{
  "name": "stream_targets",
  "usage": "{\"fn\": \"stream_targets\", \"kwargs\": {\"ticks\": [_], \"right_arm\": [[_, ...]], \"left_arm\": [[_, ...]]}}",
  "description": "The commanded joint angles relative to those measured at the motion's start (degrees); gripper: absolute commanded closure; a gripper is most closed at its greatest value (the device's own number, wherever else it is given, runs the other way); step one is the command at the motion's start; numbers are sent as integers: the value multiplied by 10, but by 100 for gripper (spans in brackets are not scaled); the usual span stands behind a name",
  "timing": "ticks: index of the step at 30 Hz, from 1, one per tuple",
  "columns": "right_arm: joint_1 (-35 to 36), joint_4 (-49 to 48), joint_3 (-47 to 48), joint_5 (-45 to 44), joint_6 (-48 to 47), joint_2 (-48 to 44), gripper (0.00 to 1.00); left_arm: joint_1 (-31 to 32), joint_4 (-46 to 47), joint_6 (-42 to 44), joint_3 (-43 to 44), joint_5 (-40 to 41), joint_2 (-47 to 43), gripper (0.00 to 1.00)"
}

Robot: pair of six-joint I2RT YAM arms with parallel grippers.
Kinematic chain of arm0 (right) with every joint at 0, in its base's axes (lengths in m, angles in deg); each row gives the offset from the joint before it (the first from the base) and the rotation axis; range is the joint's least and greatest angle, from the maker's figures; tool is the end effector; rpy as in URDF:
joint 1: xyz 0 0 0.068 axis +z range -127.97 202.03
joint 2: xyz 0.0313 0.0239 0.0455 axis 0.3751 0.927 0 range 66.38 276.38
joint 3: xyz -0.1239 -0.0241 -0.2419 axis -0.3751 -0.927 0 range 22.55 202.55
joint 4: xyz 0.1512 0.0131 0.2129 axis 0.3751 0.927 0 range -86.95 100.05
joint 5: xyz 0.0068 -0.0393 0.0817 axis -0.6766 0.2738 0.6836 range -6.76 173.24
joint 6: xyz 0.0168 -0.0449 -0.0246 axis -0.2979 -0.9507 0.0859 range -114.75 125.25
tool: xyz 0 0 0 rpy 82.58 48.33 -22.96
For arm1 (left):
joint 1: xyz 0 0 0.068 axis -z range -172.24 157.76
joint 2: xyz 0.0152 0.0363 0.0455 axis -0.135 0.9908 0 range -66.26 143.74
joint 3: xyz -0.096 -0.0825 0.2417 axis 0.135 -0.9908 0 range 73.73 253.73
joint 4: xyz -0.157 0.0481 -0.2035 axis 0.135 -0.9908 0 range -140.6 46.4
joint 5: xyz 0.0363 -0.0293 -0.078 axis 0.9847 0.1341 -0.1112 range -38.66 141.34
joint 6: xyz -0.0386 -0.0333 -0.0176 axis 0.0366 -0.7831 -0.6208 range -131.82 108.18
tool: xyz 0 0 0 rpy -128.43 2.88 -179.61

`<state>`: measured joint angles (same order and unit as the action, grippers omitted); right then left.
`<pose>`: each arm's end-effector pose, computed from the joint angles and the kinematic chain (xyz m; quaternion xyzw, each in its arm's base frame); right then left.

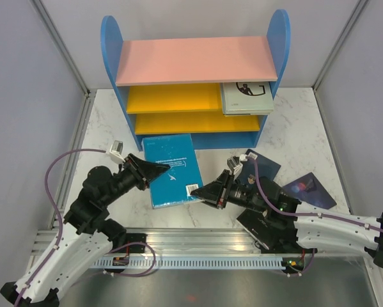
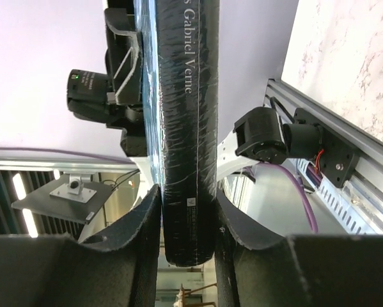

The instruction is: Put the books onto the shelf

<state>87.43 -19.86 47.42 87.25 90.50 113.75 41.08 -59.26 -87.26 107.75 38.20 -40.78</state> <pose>0.0809 0.1829 0.2702 0.0970 0.6979 0.6922 0.1558 0.0982 -0.0742 0.3094 -0.1968 0.7222 -0.5845 0.3133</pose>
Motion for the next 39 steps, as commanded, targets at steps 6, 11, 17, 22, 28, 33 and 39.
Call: {"fn": "stream_targets", "kwargs": {"ticks": [6, 11, 17, 22, 28, 33, 39], "right_arm": [[1, -42, 119, -4, -61, 37, 100], [1, -34, 124, -21, -69, 33, 100], [2, -27, 138, -37, -72, 43, 100], [-11, -22, 187, -45, -80, 78, 100], [-78, -14, 257, -9, -64, 138, 100], [-145, -24, 306, 33, -47, 185, 100], [-198, -55, 371, 79, -28, 249, 100]], "left_arm": [[-4, -104, 145, 85, 0, 34, 24], [-4, -165, 163, 118, 20, 24, 7], [-4, -249, 197, 198, 70, 12, 0], [-3, -371, 227, 307, 146, 0, 0], [-2, -421, 227, 342, 165, -14, 0], [-2, -438, 217, 354, 175, -38, 0], [4, -481, 201, 372, 201, -70, 0]]}}
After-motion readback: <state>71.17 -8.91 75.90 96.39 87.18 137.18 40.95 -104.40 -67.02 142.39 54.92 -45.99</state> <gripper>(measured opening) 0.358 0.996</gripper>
